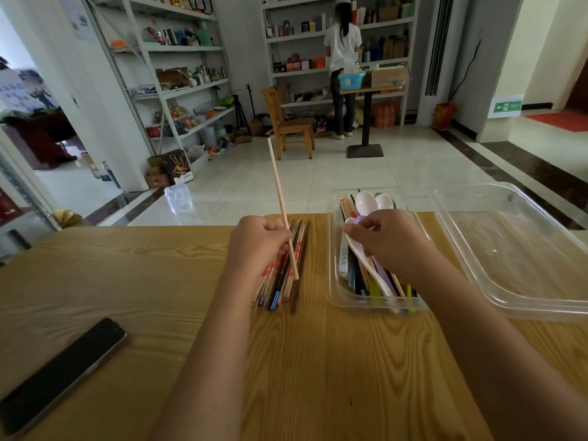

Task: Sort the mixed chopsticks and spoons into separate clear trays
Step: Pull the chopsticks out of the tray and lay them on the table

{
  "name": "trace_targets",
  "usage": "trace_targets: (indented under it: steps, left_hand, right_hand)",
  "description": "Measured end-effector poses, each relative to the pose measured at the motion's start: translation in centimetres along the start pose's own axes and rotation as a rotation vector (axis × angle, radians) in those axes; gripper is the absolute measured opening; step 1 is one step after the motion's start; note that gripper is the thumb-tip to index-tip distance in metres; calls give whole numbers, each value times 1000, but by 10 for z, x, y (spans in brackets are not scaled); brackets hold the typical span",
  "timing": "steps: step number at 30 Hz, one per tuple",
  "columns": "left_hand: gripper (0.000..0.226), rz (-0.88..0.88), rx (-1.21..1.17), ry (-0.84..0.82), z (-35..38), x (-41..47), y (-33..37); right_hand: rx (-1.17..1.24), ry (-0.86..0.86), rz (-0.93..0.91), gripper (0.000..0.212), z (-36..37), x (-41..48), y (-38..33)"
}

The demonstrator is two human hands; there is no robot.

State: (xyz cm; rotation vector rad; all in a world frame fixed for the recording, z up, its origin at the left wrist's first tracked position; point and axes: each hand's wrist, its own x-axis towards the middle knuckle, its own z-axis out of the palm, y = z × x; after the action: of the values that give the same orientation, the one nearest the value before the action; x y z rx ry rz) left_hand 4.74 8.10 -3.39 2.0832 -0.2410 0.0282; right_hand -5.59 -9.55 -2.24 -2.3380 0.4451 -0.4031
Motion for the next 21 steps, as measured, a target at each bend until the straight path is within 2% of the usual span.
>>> trace_targets:
  steps: [5, 8, 12, 15, 21]
  left_hand:
    - [15, 45, 345, -40, 27, -2, -11]
    - [13, 52, 476, -42, 42, -2, -17]
    - [8, 76, 583, -66, 55, -6, -25]
    - [7, 114, 634, -18, 60, -7, -29]
    - [12, 141, 609, 26, 58, -6, -30]
  right_hand:
    - [-2, 12, 18, 27, 5, 5, 7]
    - [-5, 11, 21, 29, 6, 8, 12]
    - [-29, 18, 30, 35, 5, 12, 17]
    - [-53, 3, 36, 31, 7, 14, 20]
    - [-168, -9, 62, 28, 10, 13, 27]
